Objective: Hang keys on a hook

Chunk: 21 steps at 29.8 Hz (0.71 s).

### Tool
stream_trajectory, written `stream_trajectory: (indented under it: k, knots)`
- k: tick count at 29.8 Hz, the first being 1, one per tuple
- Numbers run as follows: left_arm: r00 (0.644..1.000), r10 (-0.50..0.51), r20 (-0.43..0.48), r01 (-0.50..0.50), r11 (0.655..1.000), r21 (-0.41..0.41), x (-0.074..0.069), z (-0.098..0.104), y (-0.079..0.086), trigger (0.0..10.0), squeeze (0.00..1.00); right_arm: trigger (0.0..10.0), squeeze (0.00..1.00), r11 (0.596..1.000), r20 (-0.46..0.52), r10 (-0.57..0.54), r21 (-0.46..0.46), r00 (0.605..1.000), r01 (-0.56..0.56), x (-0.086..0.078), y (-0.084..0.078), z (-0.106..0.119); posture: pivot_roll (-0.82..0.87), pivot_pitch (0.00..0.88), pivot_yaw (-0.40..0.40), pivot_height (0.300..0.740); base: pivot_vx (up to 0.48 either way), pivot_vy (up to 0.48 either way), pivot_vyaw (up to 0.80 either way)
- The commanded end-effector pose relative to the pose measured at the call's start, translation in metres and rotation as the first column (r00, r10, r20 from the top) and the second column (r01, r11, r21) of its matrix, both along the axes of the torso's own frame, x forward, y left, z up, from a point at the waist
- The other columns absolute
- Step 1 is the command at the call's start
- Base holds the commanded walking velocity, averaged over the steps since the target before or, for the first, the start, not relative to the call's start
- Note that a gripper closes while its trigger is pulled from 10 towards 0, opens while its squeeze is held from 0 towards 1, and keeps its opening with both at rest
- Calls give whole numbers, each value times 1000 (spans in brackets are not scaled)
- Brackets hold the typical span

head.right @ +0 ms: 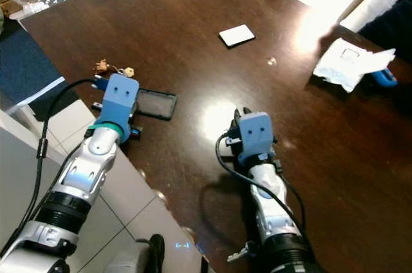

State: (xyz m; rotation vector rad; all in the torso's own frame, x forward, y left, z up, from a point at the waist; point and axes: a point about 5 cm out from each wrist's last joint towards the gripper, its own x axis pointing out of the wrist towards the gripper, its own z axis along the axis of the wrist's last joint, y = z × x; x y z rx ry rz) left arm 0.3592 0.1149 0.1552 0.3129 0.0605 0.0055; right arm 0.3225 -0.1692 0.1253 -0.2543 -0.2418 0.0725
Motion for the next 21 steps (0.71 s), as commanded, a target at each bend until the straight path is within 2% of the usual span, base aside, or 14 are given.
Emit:
stream_trajectory:
  k: [1,2,10,16,21]
  knots:
    - [992,25,-123,-24,1000,10,-6,-27,7,4863,0,10000,0,1000,-104,-16,-1,994,16,-6,-2,-24,13,226,135,740,0,0,0]
    - [991,28,-129,-28,1000,6,-6,-28,7,0,0,10000,0,1000,-104,-17,0,994,17,-7,-2,-24,14,226,137,740,0,0,0]
    - [990,51,-130,-53,998,-17,-4,-27,10,0,0,10000,0,1000,-101,-21,2,995,21,-7,-2,-24,11,223,141,740,0,0,0]
    - [994,66,-87,-66,998,6,-1,-19,13,0,0,10000,0,1000,-100,-23,4,995,23,-7,-2,-24,10,221,141,740,0,0,0]
    - [992,76,-103,-76,997,13,1,-22,15,0,0,10000,0,1000,-99,-21,4,995,22,-6,-2,-23,10,222,141,740,0,0,0]
